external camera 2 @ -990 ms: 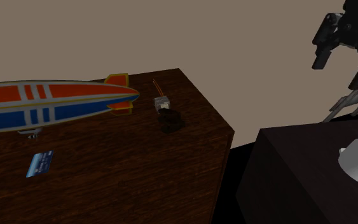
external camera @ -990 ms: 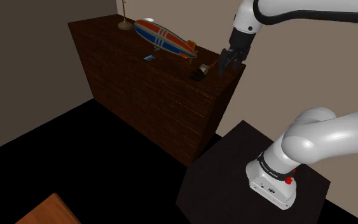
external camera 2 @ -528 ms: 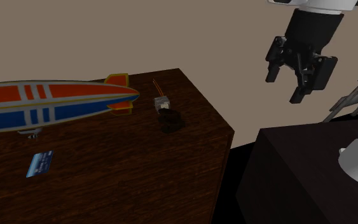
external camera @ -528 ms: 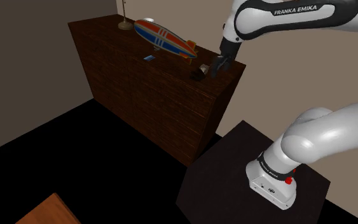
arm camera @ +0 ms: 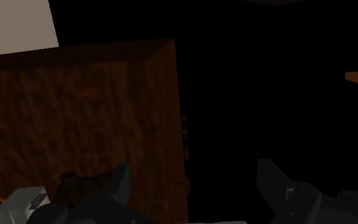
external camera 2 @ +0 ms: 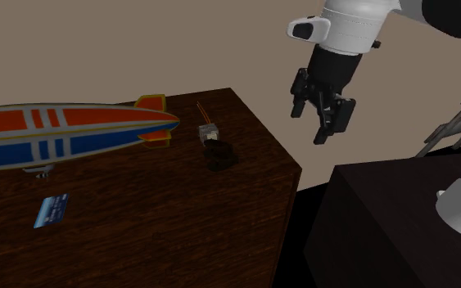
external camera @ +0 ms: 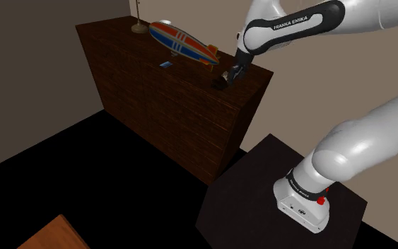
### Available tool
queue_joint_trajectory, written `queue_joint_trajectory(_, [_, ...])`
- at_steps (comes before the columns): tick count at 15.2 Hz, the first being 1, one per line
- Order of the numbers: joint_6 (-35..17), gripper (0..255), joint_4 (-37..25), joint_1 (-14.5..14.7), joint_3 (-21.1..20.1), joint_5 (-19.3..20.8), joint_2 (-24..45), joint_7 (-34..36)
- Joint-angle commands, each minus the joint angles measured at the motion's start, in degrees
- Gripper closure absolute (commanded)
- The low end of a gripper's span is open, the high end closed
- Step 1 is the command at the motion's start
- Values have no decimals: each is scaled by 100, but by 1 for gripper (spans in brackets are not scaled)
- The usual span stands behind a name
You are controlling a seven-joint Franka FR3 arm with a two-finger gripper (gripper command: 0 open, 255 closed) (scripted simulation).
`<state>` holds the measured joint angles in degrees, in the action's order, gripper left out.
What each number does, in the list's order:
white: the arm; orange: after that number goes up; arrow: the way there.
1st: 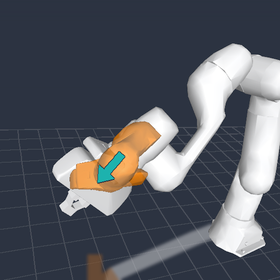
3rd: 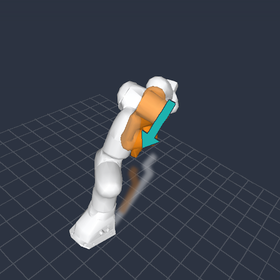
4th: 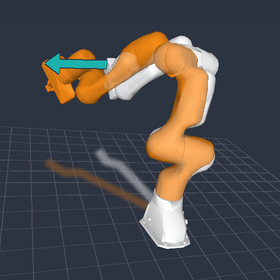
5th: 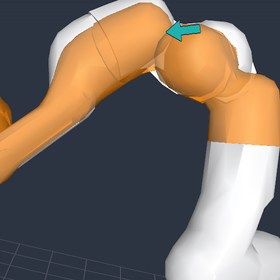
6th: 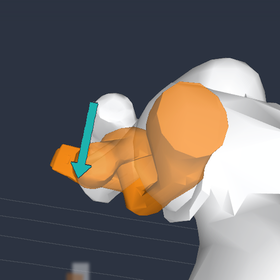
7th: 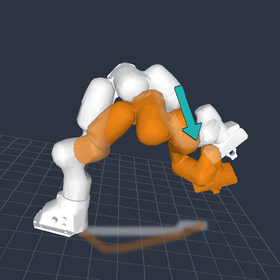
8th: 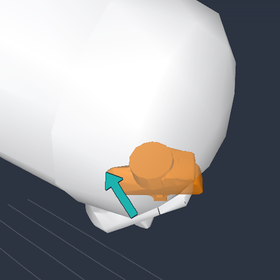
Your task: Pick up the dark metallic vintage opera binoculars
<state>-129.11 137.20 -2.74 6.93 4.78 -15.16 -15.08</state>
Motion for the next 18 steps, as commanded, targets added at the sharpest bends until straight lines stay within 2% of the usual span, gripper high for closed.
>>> queue_joint_trajectory(1, [-348,0,-200,-3,82,15,447,-245])
queue_joint_trajectory(10, [-1402,0,-1463,-117,256,-203,2342,-1373])
queue_joint_trajectory(17, [-1784,0,-2897,-373,119,-431,3820,-2165])
queue_joint_trajectory(18, [-1788,0,-2930,-380,113,-432,3850,-2178])
